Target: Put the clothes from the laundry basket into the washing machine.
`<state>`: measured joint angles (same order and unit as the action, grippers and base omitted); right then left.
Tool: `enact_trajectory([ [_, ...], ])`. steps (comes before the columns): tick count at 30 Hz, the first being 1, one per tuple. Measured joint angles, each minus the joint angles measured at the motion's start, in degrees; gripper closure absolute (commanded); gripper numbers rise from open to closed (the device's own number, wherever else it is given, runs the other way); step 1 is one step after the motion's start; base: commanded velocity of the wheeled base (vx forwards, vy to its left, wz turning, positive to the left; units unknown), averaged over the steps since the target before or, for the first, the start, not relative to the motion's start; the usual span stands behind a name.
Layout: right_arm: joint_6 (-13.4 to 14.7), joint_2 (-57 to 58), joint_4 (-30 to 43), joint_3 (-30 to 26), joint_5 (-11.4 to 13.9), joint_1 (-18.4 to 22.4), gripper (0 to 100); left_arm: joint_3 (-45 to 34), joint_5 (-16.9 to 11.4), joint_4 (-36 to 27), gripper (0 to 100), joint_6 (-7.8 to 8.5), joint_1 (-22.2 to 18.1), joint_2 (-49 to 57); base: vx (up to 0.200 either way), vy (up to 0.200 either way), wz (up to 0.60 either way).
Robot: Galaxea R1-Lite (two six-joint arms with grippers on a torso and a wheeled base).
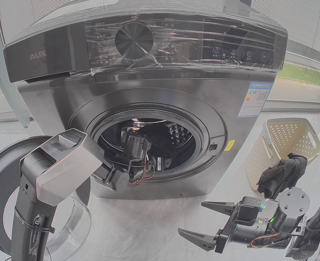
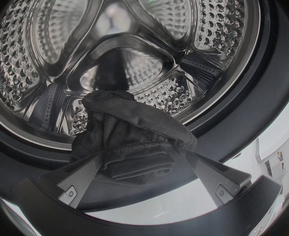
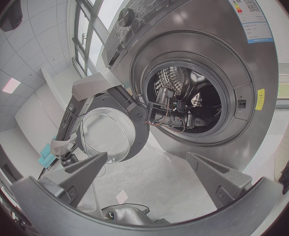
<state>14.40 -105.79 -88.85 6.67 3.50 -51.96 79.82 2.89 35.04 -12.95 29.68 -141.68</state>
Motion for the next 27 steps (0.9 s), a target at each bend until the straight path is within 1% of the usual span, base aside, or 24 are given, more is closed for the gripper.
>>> enact_trajectory([
  [2, 0.0, 0.0, 0.0, 0.0, 0.0, -0.02, 0, 0.29, 0.0, 0.1, 0, 0.26, 0.07, -0.41, 0.0, 0.0, 0.0],
  [3, 0.0, 0.0, 0.0, 0.0, 0.0, -0.07, 0, 0.6, 0.04, 0.18, 100, 0.61, 0.07, -0.74, 0.0, 0.0, 0.0],
  [6, 0.02, 0.0, 0.0, 0.0, -0.02, -0.16, 0, 1.87, 0.39, 0.38, 100, 1.38, -0.13, -1.79, 0.0, 0.0, 0.0],
  [8, 0.02, 0.0, 0.0, 0.0, 0.0, -0.2, 0, 2.69, 0.59, 0.29, 100, 1.43, -0.24, -2.36, 0.0, 0.0, 0.0],
  [14, 0.02, 0.02, 0.0, 0.0, -0.02, -0.27, 0, 5.53, 1.07, 1.56, 100, 1.07, -0.39, -3.11, 0.0, 0.0, 0.0],
  [20, 0.02, 0.02, 0.02, 0.0, 0.0, -0.38, 0, 10.01, 3.01, 5.3, 100, 0.55, -1.02, -3.39, 0.0, 0.0, 0.0],
  [27, 0.02, 0.02, 0.0, 0.0, 0.0, -0.38, 0, 16.75, 5.47, 8.46, 100, 0.39, -2.16, -5.86, 0.0, 0.0, 0.0],
])
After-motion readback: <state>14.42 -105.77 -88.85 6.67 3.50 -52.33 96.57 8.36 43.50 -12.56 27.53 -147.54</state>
